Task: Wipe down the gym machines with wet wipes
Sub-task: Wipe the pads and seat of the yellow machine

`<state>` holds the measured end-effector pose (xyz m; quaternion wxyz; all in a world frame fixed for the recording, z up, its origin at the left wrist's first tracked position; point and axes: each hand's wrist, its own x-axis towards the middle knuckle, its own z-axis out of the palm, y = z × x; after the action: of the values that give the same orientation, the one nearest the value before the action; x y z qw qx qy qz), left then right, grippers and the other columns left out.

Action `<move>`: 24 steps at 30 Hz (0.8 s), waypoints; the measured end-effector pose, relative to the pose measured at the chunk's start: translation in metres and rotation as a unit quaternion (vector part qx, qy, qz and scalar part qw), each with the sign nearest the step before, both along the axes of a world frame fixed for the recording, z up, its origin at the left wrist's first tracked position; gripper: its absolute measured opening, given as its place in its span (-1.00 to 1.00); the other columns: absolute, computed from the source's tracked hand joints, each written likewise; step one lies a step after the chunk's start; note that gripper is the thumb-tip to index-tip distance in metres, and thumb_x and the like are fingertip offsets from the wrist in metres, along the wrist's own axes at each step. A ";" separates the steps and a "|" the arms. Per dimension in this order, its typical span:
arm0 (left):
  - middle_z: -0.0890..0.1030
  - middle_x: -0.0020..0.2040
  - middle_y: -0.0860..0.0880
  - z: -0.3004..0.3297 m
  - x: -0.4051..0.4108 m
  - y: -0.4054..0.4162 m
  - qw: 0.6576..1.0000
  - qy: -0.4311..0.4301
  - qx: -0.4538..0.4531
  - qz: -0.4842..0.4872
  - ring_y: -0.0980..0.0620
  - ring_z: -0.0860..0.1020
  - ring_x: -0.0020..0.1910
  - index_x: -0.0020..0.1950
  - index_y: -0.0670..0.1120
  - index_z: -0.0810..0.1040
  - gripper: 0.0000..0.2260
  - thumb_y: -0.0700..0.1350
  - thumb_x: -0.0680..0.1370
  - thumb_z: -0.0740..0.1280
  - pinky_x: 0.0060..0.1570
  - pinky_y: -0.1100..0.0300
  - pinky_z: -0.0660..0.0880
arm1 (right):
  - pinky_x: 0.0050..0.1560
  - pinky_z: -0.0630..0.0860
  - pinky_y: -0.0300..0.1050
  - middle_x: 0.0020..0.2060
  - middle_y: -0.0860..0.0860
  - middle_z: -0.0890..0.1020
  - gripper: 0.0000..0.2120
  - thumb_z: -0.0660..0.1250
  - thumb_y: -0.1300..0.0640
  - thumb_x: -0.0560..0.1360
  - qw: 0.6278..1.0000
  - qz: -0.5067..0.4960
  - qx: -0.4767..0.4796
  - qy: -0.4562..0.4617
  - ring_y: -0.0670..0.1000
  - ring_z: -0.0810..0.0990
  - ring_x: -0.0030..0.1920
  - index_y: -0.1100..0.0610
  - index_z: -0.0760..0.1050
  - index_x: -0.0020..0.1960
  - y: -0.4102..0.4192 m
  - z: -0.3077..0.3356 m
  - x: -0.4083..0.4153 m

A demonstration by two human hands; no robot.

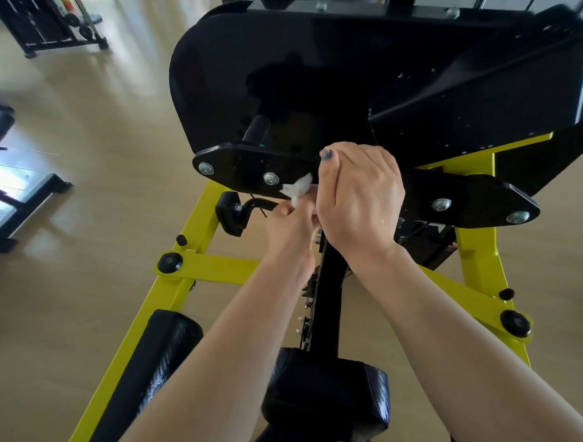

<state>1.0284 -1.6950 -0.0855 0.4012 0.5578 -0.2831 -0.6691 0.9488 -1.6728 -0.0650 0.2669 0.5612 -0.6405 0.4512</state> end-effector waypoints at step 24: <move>0.58 -0.24 0.07 0.010 0.053 -0.035 0.941 -0.156 -0.260 0.150 0.14 0.49 -0.25 -0.09 -0.08 0.61 -0.81 0.03 0.50 0.48 -0.22 0.24 0.43 | 0.14 0.46 -0.03 -0.14 0.03 0.70 -0.67 0.14 0.18 0.68 1.000 0.011 0.007 0.007 0.08 0.65 -0.09 0.19 0.66 -0.06 0.002 -0.001 -0.002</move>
<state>1.0810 -1.7302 -0.0751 0.5787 0.5674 -0.4199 -0.4085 0.9470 -1.6713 -0.0663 0.2627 0.5730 -0.6358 0.4455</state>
